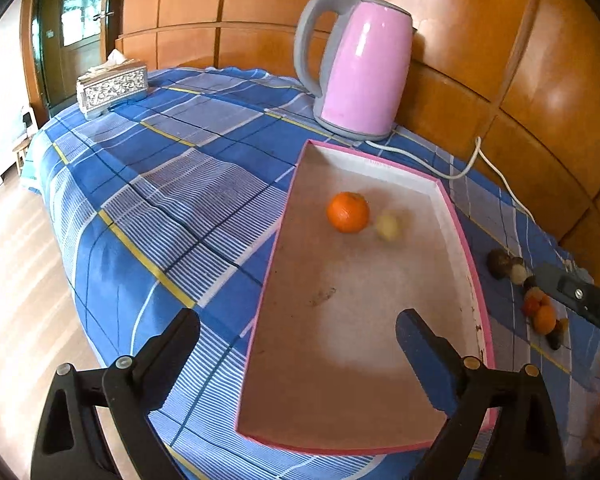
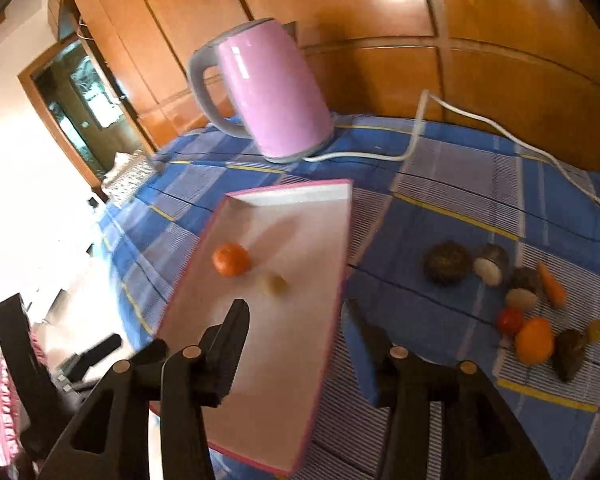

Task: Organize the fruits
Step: 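Move the left gripper back toward the row of fruits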

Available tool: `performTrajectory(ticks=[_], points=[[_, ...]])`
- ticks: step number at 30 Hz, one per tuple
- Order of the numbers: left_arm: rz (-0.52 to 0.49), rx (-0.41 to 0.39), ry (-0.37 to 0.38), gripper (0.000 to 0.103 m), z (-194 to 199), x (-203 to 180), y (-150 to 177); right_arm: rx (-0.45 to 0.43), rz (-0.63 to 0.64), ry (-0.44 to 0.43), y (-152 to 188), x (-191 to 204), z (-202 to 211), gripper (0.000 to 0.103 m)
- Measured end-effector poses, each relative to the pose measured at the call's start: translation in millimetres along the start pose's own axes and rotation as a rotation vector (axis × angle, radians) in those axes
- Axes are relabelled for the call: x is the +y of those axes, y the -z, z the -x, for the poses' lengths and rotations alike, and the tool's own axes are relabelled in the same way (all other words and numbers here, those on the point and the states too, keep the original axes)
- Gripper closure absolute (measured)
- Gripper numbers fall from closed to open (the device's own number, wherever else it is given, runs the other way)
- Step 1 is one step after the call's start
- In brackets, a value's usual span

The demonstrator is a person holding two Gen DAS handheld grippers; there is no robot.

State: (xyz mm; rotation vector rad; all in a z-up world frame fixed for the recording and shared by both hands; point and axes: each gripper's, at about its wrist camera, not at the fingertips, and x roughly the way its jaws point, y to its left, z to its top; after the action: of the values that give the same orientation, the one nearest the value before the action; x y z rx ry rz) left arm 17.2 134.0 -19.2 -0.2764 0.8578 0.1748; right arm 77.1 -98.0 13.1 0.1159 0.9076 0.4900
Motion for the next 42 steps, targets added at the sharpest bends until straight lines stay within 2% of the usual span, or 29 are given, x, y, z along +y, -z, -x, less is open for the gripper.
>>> performTrajectory(ticks=[9,25,36,42], points=[[-0.049,-0.006,0.039,0.005,7,-21,2,-0.066,-0.012,0.159,28,-35,40,0.052],[-0.194,-0.013,0.08,0.003,21,-74,8,-0.098,-0.19,0.417,78,-126,85,0.05],[-0.256,0.028,0.139,0.003,18,-104,15,-0.113,-0.288,0.521,95,-167,110,0.05],[-0.306,0.037,0.166,0.003,18,-124,19,-0.124,-0.267,0.57,81,-182,127,0.05]])
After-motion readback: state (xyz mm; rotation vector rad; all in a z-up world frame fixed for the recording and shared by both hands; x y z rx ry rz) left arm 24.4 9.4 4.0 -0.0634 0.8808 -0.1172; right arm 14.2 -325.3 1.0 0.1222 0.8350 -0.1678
